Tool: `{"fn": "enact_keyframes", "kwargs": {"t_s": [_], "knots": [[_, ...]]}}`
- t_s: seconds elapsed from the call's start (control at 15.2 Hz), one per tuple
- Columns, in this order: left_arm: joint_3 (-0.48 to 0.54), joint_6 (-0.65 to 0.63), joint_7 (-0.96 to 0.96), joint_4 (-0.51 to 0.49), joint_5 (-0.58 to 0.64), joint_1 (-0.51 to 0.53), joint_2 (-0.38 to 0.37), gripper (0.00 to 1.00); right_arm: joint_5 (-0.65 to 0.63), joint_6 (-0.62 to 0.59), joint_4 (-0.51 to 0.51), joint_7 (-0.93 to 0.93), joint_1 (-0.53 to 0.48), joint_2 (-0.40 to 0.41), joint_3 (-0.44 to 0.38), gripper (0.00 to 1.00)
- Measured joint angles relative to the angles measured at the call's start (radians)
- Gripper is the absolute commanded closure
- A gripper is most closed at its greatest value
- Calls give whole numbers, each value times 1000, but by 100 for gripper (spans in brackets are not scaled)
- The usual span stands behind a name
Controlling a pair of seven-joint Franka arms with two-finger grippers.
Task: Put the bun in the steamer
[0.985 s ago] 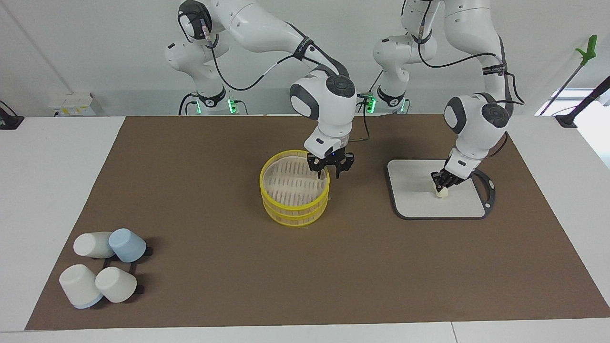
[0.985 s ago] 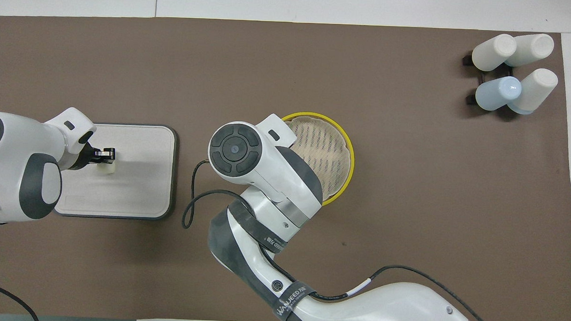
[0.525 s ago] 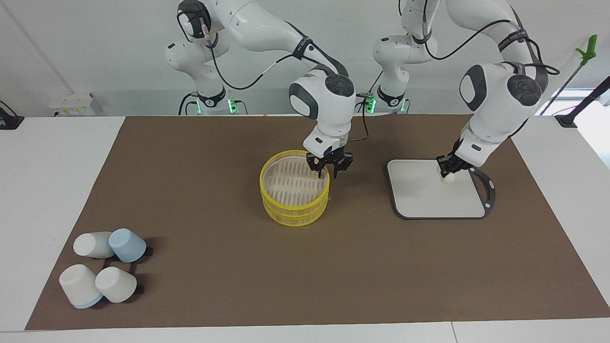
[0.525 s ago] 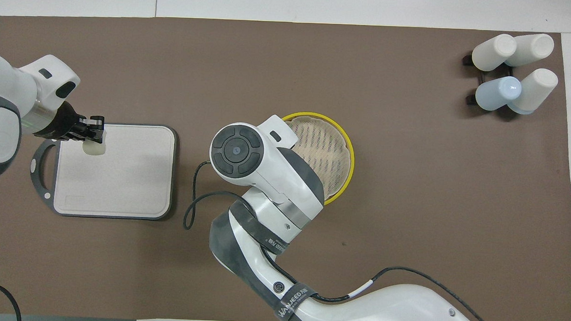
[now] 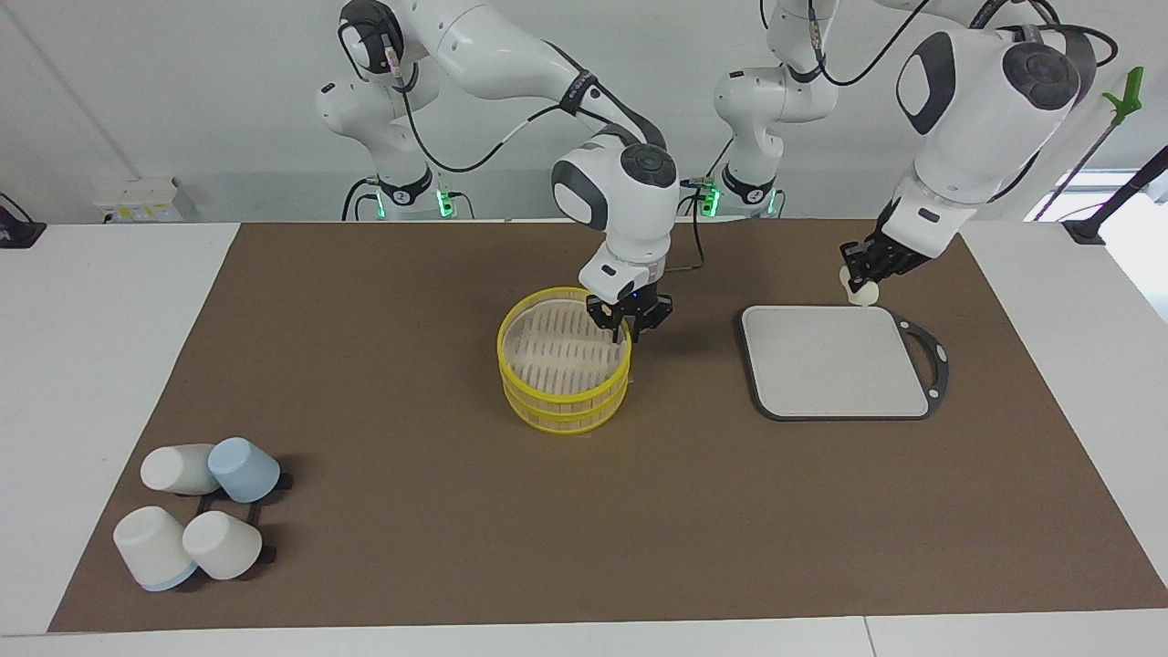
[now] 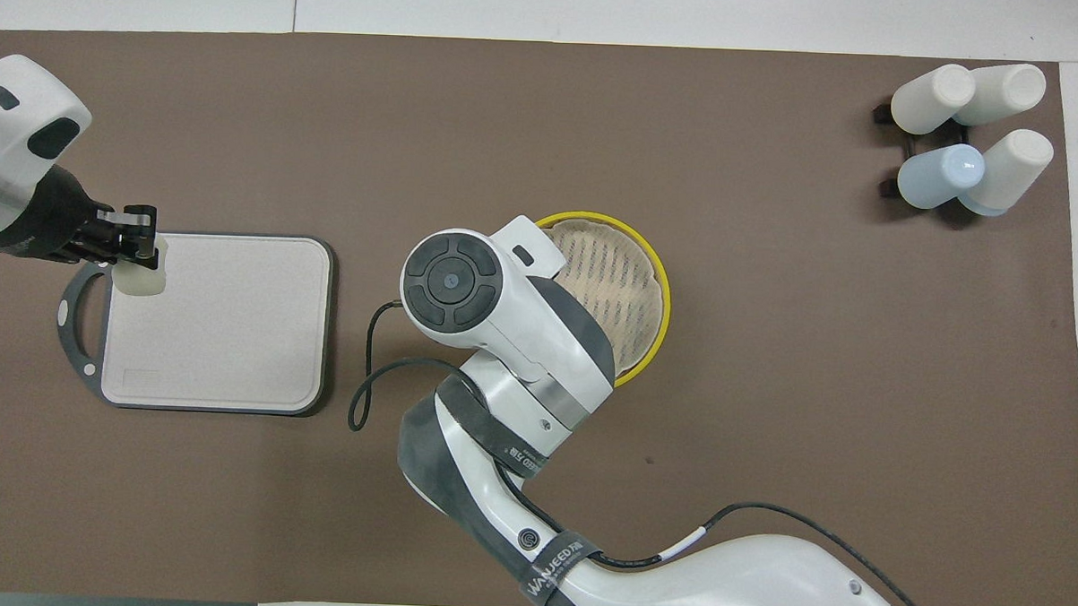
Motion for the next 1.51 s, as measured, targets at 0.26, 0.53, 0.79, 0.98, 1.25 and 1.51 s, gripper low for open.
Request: {"fn": "enact_keyframes", "kwargs": {"t_s": [0.26,0.53,0.79,0.98,1.25,1.51], "knots": [[0,-2,-1,0,-1,0,0,82,2,-16,13,1,-4,-2,0,100],[-2,19,-103,-2,-7,-35,0,82,15,-172,129,-53,-39,-5,0,100],[-9,114,-322,-24,-18,-173,9,82,39,-324,184,-290,-169,-55,-3,100],[-15,255,-577,-65,-18,-362,63,82,50,-462,183,-500,-318,-104,-5,100],[-16,440,-806,-83,-18,-522,187,80,56,-545,149,-598,-405,-137,-4,100],[-14,581,-875,-172,-18,-580,223,80,56,-608,123,-677,-442,-156,-4,100]]}}
